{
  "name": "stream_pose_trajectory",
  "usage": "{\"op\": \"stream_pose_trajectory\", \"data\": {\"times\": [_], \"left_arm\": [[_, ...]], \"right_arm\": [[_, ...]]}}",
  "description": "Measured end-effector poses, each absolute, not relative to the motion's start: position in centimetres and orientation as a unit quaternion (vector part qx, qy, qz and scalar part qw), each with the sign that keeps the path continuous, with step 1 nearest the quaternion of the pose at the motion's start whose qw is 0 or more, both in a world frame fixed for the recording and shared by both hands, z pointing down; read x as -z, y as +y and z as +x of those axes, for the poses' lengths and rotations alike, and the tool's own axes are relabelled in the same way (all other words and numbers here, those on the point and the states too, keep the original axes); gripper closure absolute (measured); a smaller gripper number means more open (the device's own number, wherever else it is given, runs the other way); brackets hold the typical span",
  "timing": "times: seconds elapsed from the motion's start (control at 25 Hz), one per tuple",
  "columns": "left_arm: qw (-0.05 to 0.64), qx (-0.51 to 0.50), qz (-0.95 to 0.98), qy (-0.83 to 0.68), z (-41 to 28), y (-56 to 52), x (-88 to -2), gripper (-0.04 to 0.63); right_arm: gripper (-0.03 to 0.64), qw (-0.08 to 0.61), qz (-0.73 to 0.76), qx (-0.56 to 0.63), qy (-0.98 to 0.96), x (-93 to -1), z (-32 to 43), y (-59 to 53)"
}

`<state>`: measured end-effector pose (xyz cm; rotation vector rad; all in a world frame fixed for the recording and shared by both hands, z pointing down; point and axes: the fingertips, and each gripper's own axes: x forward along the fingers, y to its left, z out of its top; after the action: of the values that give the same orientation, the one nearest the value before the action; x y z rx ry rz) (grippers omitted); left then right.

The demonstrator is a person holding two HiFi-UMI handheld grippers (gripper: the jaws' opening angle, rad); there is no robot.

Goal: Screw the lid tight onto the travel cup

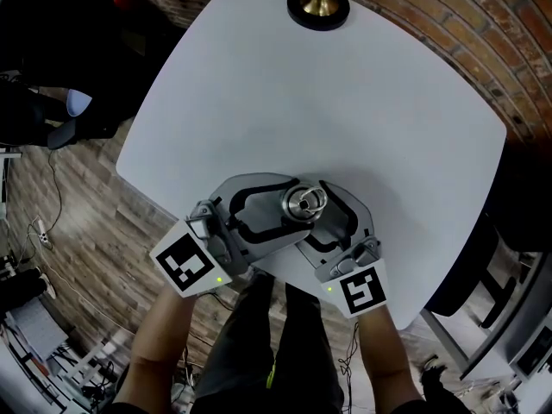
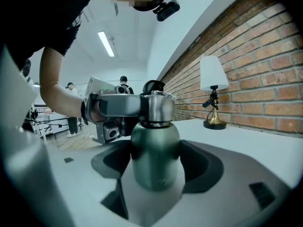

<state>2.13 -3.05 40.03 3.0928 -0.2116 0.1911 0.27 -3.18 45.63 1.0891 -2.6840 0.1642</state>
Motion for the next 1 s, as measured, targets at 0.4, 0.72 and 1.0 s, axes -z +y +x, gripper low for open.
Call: {"op": "stream_pose_trajectory", "data": {"times": [0.4,0.72,1.0], "left_arm": [[0.005,-0.072,0.994,0.08,2.4,-2.4,-39.6,0.348],[0.023,-0.058,0.996,0.071,2.5,-2.7,-39.4,0.348],[0.062,-0.017,0.998,-0.02,1.6,-3.7,-38.7,0.282]], "right_arm": [[0.302,0.124,0.348,-0.046,-0.928,-45.4,0.3,-2.8],[0.302,0.121,0.348,-0.052,-0.928,-45.2,0.3,-3.0],[0.302,0.122,0.35,-0.046,-0.928,-45.3,0.1,-3.0]]}}
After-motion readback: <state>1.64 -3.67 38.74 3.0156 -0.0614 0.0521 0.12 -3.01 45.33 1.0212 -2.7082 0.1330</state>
